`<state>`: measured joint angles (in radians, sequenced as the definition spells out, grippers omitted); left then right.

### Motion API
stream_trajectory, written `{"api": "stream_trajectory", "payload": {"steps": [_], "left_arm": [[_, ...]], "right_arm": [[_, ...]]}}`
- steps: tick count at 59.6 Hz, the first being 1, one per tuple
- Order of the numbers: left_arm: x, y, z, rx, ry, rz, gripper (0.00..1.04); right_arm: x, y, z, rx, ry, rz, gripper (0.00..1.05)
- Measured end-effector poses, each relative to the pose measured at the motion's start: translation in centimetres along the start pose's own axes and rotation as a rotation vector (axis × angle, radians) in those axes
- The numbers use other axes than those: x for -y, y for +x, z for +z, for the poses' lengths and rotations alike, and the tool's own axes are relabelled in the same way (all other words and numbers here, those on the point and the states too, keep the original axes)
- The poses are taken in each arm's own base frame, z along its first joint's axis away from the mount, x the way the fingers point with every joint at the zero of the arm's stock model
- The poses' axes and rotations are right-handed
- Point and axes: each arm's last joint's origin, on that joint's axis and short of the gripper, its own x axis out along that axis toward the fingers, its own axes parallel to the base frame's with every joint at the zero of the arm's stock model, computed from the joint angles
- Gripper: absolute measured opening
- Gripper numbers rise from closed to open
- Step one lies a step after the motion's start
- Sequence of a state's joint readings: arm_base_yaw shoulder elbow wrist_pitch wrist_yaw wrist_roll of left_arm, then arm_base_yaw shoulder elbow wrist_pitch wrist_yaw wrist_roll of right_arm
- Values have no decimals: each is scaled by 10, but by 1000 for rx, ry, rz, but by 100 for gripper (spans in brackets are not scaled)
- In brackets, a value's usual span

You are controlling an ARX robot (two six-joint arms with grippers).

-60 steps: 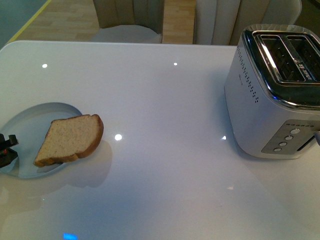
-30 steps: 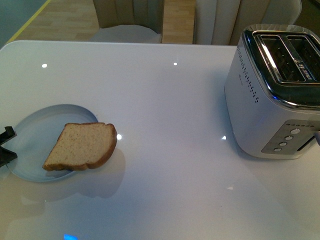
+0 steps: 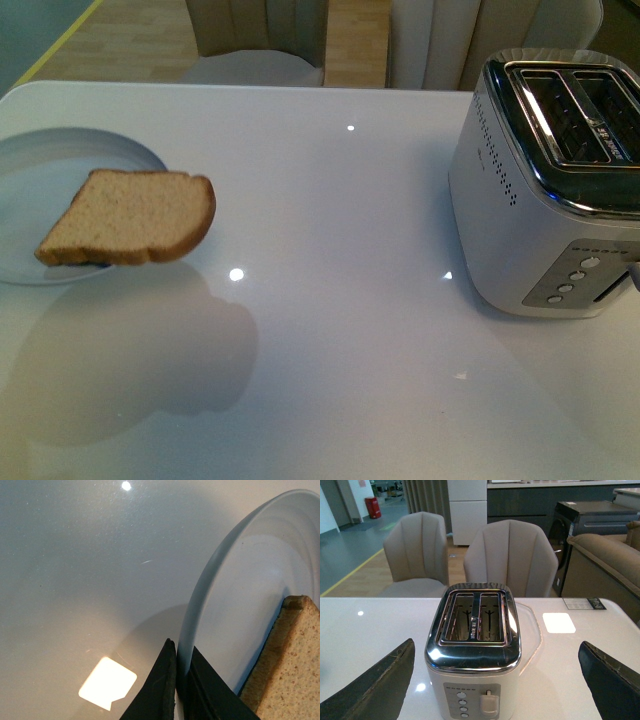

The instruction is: Left arm holds plate, right arm toasts bread

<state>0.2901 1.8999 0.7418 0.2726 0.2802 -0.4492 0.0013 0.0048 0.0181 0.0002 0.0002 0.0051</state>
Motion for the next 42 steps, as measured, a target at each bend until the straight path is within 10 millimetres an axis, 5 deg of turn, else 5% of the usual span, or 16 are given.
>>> {"api": "stream_trajectory", "payload": {"steps": [21,42], "left_arm": [[61,-57,6,69,-5,-44,3],[131,-85,-29,52,-8,-90,3]], "right_arm": [[0,0,0,0,0,0,96],[0,0,0,0,0,0,96]]}}
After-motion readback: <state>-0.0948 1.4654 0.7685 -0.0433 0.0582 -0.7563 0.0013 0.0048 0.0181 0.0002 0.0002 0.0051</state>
